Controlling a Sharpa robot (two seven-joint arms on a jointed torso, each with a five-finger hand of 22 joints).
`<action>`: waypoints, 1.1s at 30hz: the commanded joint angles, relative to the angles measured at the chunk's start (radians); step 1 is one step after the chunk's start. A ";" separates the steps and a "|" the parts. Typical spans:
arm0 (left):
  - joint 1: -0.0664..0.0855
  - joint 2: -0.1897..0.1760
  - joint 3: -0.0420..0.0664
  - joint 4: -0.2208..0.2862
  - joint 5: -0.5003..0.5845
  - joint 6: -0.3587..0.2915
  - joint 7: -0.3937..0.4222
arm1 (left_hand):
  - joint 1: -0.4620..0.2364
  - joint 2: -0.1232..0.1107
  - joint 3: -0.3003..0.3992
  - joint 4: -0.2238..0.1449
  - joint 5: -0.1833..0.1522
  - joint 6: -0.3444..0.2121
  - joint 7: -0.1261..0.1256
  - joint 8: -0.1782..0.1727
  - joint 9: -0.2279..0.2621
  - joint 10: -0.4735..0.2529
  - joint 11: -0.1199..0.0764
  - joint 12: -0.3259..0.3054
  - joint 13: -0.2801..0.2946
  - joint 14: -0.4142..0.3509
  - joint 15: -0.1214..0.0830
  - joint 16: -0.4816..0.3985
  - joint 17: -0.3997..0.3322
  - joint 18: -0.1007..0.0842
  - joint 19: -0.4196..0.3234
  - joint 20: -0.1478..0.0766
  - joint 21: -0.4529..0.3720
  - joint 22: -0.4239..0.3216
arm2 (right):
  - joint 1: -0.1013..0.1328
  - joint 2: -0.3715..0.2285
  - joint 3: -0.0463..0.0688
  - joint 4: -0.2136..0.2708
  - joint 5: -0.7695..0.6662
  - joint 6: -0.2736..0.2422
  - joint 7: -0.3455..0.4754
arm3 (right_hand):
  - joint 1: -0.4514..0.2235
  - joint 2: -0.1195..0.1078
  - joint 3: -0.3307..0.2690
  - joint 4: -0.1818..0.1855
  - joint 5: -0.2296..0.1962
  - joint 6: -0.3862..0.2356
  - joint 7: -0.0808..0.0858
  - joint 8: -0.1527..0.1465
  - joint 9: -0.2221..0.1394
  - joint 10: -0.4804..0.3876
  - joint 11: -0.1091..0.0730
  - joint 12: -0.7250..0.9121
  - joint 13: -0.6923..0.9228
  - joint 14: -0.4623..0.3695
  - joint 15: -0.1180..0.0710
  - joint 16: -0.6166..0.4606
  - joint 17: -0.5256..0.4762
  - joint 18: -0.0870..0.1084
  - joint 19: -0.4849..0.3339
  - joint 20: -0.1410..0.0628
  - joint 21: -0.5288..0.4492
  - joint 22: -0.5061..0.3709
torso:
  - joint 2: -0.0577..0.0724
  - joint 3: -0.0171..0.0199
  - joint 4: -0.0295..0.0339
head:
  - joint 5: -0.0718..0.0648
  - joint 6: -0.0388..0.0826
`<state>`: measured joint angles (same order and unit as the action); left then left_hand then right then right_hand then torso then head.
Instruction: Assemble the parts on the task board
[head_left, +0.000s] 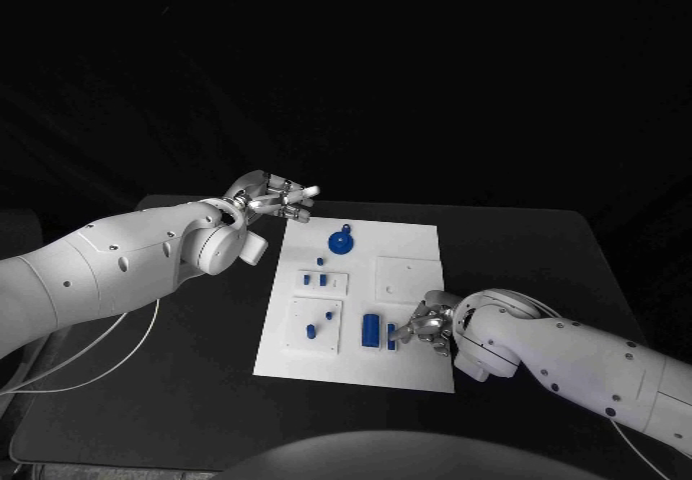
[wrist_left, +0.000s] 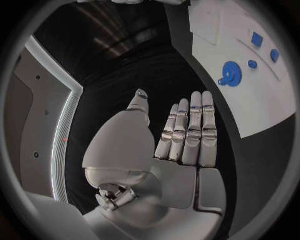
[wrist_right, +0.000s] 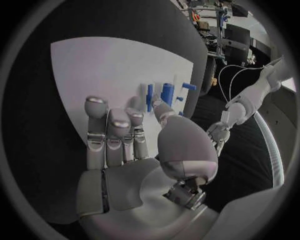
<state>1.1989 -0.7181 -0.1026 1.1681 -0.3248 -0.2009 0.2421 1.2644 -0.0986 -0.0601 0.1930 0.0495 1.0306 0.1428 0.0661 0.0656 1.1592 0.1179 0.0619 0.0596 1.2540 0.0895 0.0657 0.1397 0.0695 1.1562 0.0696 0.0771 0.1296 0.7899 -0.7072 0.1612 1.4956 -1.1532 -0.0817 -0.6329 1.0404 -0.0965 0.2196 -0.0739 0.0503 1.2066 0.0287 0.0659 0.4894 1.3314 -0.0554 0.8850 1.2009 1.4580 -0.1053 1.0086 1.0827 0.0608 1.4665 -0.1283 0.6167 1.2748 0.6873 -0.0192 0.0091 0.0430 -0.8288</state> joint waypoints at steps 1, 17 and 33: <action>0.001 0.002 0.001 -0.004 0.000 0.001 0.011 | 0.000 -0.001 -0.001 0.003 0.000 -0.008 0.000 -0.001 0.000 0.002 0.000 -0.002 0.001 -0.006 0.001 -0.002 0.001 -0.010 0.004 0.003 0.004 -0.002 | -0.001 -0.014 0.008 0.015 0.043 0.006 0.051 | -0.014 -0.014 -0.026 0.033 -0.002 -0.019 0.004 -0.004 -0.006 -0.004 0.009 -0.005 0.000 0.000 0.001 -0.007 -0.001 -0.006 0.049 -0.003 -0.002 -0.002 | -0.001 0.0001 -0.0014 | -0.004 0.010; 0.000 0.028 0.000 -0.062 0.138 -0.070 0.046 | 0.015 0.033 -0.012 -0.054 0.001 0.011 -0.006 -0.001 0.000 0.008 -0.004 -0.002 0.001 0.003 -0.002 -0.003 0.005 -0.012 0.005 0.001 0.004 -0.002 | 0.055 -0.022 0.114 -0.153 0.291 -0.107 0.498 | 0.149 0.156 -0.341 0.019 0.033 -0.087 0.034 -0.003 -0.154 -0.086 0.031 -0.198 -0.163 -0.039 0.018 -0.172 -0.150 0.021 0.019 0.020 -0.266 -0.110 | -0.023 -0.0062 -0.0053 | -0.035 0.141; -0.005 0.088 0.003 -0.197 0.262 -0.086 0.118 | 0.038 0.112 -0.058 -0.166 0.006 0.000 -0.028 -0.002 -0.002 -0.059 -0.014 -0.003 -0.001 -0.154 0.009 -0.004 -0.073 0.041 -0.109 0.085 0.009 -0.025 | 0.113 0.138 0.214 -0.608 0.669 -0.092 0.891 | 0.149 0.175 -0.134 -0.123 0.083 -0.252 0.100 -0.007 -0.430 -0.277 0.189 -0.825 -1.143 -0.379 0.234 -0.946 -1.024 0.068 -0.517 0.296 -0.544 -1.109 | -0.068 -0.0015 -0.0102 | -0.029 0.275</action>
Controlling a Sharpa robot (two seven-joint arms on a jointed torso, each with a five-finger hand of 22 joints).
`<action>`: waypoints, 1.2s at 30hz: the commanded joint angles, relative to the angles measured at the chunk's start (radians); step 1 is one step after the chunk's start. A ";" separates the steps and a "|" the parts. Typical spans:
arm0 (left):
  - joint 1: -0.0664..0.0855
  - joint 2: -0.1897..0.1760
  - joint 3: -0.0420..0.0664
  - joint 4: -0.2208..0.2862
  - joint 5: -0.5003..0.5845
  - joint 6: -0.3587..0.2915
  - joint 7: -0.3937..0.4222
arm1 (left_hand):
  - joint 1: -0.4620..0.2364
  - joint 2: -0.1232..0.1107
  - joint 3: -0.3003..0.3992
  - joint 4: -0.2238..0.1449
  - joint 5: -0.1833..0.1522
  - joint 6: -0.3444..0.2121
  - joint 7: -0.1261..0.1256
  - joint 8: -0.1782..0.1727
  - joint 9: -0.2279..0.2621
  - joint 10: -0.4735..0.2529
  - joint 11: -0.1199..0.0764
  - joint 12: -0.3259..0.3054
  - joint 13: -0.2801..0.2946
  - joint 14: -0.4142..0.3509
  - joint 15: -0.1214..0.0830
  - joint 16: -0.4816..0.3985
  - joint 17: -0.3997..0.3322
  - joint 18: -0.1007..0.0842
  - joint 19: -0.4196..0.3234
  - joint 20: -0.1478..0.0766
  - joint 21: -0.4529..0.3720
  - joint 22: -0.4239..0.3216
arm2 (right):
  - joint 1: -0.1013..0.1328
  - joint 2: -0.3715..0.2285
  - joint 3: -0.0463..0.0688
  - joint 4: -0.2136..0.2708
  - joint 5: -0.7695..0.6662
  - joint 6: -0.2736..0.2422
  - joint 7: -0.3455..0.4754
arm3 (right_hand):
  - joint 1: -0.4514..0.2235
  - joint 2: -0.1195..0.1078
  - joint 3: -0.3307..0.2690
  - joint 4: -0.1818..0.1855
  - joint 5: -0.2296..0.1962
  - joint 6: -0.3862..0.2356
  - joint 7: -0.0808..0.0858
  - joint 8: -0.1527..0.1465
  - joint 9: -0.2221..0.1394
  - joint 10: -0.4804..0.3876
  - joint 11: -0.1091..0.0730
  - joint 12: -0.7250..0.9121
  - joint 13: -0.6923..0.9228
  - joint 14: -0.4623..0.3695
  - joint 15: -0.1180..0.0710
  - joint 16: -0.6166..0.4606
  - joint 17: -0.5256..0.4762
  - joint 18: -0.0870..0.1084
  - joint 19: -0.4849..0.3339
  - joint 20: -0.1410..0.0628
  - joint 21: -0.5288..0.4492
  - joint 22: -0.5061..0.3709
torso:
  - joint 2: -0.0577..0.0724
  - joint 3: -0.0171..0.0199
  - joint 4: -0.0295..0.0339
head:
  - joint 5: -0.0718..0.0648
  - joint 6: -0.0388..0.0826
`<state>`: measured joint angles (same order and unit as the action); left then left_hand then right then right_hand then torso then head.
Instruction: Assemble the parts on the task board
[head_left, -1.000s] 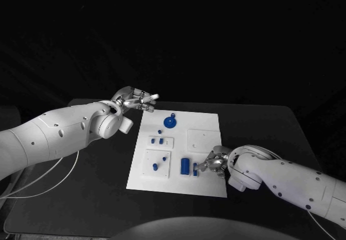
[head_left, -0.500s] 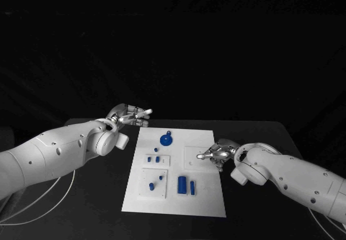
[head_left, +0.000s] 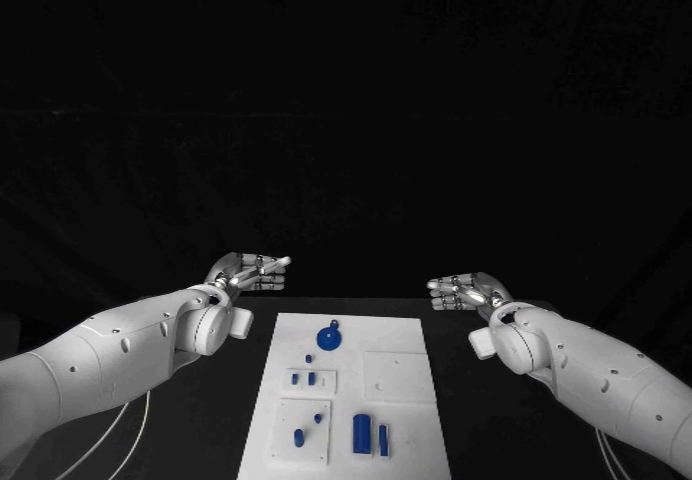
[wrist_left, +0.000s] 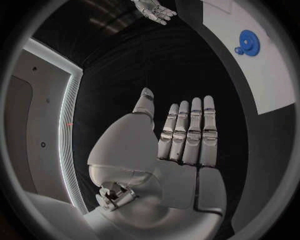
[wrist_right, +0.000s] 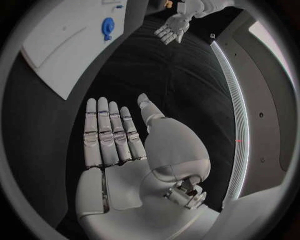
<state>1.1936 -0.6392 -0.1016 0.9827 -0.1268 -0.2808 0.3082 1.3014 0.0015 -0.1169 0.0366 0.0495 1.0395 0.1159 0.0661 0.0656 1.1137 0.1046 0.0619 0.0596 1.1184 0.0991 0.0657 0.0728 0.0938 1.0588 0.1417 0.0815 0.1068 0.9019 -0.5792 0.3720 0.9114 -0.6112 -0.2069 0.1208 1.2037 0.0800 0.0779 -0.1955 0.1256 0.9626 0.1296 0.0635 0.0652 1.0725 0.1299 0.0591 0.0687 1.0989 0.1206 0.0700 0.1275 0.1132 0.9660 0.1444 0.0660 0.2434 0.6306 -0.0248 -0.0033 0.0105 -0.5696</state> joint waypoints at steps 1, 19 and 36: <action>0.000 0.013 0.002 -0.019 0.068 -0.004 0.055 | -0.001 0.013 -0.004 -0.014 0.007 -0.012 -0.002 -0.002 -0.002 -0.019 -0.002 -0.003 -0.001 -0.030 -0.001 -0.003 -0.006 0.032 -0.020 0.027 0.007 -0.004 | 0.002 0.016 0.005 -0.035 0.135 0.037 0.147 | -0.017 0.000 0.010 0.001 0.012 -0.006 -0.002 -0.004 -0.005 -0.027 0.006 0.000 -0.011 -0.042 0.012 -0.008 -0.066 0.022 -0.027 0.034 0.002 -0.111 | -0.013 0.0051 0.0028 | 0.006 0.017; -0.049 -0.034 0.035 0.177 0.065 -0.166 0.085 | -1.301 -0.001 0.117 -0.037 -0.049 -1.039 -0.116 -0.066 -0.066 -1.114 -0.105 -0.062 -0.060 -1.118 -0.099 -0.066 -0.073 -0.094 -1.059 -0.142 -0.081 -0.107 | 0.046 -0.042 -0.103 0.158 0.237 -0.159 0.176 | -1.204 -0.080 -0.078 0.196 -0.126 -0.963 -0.130 -0.064 -0.065 -1.073 -0.130 -0.059 -0.069 -1.099 -0.121 -0.070 -0.127 -0.113 -0.966 -0.144 -0.066 -0.243 | -0.080 0.0232 0.0032 | -0.009 -0.027; -0.141 -0.138 0.100 0.578 0.125 -0.482 0.209 | -1.301 -0.001 0.117 -0.037 -0.049 -1.039 -0.116 -0.066 -0.066 -1.114 -0.105 -0.062 -0.060 -1.118 -0.099 -0.066 -0.073 -0.094 -1.059 -0.142 -0.081 -0.107 | 0.141 -0.190 -0.353 0.623 0.585 -0.534 0.383 | -1.204 -0.080 -0.078 0.196 -0.126 -0.963 -0.130 -0.064 -0.065 -1.073 -0.130 -0.059 -0.069 -1.099 -0.121 -0.070 -0.127 -0.113 -0.966 -0.144 -0.066 -0.243 | -0.086 0.0248 0.0033 | -0.011 -0.030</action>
<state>1.0538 -0.7748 -0.0034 1.5489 -0.0242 -0.6730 0.4580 0.0070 0.0002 -0.0047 -0.0003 0.0047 0.0051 -0.0002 0.0067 0.0010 0.0052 0.0001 0.0046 0.0011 0.0034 0.0001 0.0069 0.0009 0.0072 0.0036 -0.0001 0.0035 0.0012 1.0397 -0.7649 0.0205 1.5198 -0.1241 -0.6343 0.4240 0.0055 0.0000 -0.0009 -0.0054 0.0069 0.0038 -0.0005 0.0035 0.0009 0.0037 -0.0001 0.0059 0.0009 0.0047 0.0003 0.0053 0.0010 0.0138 0.0052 0.0001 0.0034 0.0009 0.5448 -0.0002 0.0000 0.0000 -0.6000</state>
